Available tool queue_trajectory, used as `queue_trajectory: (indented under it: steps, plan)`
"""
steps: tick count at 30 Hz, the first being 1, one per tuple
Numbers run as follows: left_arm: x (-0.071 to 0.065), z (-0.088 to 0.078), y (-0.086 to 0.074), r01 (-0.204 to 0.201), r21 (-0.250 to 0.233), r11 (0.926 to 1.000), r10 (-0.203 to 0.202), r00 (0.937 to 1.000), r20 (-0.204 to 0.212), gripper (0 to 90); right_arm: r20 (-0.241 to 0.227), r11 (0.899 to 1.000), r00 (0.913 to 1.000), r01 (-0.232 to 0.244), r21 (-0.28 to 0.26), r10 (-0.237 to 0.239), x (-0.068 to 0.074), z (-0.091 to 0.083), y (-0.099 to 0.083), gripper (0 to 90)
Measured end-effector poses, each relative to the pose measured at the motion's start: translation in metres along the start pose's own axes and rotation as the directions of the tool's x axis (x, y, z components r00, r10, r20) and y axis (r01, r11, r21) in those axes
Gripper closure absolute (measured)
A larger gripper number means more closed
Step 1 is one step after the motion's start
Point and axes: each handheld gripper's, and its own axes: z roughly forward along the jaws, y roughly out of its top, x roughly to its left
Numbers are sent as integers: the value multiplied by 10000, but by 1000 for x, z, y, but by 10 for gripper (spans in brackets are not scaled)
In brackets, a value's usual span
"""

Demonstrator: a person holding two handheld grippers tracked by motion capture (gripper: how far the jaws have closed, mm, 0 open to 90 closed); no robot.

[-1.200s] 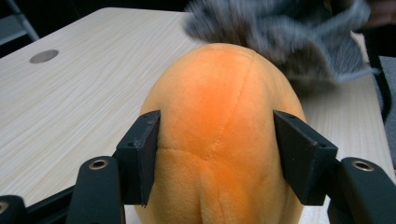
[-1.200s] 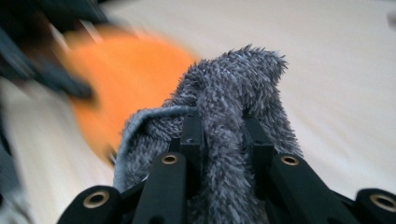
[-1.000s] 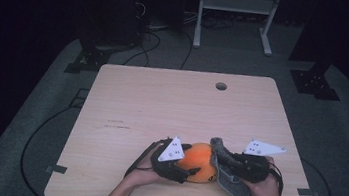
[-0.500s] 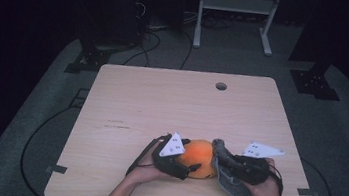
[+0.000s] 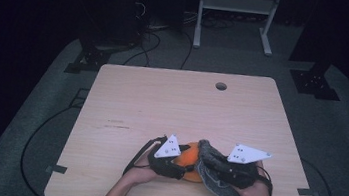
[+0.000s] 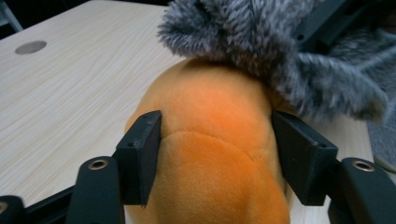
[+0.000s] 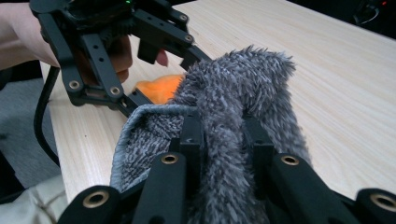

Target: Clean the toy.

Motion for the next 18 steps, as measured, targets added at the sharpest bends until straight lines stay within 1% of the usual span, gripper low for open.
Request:
queue_trajectory:
  steps: [1,2,3,4,5,6,7,8,9,10,11,12,13,14,15,16,17,18]
  plan:
    - [3,-2,-2,151,24,9999,-151,9999,51,365,-75,9993,9992,-386,-29,385,-11,1,-8,737]
    - [4,-3,-3,147,55,9999,-148,9999,86,365,-50,9985,9985,-545,-10,545,-15,0,-11,737]
    - [5,-4,-3,201,68,9998,-202,9997,124,366,2,9966,9966,-824,8,824,-22,-2,-17,737]
    - [5,-4,-3,201,68,9998,-202,9997,124,366,2,9966,9966,-824,8,824,-22,-2,-17,737]
    - [7,-5,-4,367,99,9993,-369,9990,240,365,328,9922,9921,-1219,239,1211,-32,-7,-27,736]
    - [8,-5,-4,381,119,9992,-384,9988,287,364,404,9903,9903,-1344,354,1329,-34,-8,-31,736]
    - [9,-6,-5,464,92,9989,-467,9983,355,357,378,9887,9891,-1442,415,1426,-35,-8,-33,736]
    - [10,-6,-4,590,85,9982,-593,9974,409,338,334,9879,9887,-1479,457,1465,-35,-8,-34,736]
    - [10,-6,-4,590,85,9982,-593,9974,409,295,334,9879,9887,-1479,457,1465,-35,-8,-34,736]
    - [11,-7,-2,879,77,9961,-881,9951,459,295,317,9884,9891,-1449,456,1435,-34,-8,-34,736]
    - [14,-7,4,1516,503,9872,-1524,9883,121,148,362,9914,9924,-1196,537,1178,-29,-6,-30,737]
    - [14,-7,4,1516,503,9872,-1524,9883,121,89,362,9914,9924,-1196,537,1178,-29,-6,-30,737]
    - [16,-4,7,2159,968,9716,-2174,9761,55,78,354,9922,9936,-1093,601,1073,-27,-5,-30,736]
    - [16,-4,7,2159,968,9716,-2174,9761,55,81,354,9922,9936,-1093,601,1073,-27,-5,-30,736]
    - [15,-1,4,2188,1032,9703,-2227,9745,271,116,340,9917,9932,-1129,621,1109,-28,-6,-31,736]
    - [15,-1,4,2188,1032,9703,-2227,9745,271,162,340,9917,9932,-1129,621,1109,-28,-6,-31,736]
    - [12,0,2,1851,798,9795,-1876,9819,253,228,370,9915,9934,-1111,677,1088,-29,-6,-31,735]
    - [11,0,2,1642,656,9842,-1652,9862,112,271,387,9913,9931,-1134,661,1110,-29,-7,-31,736]
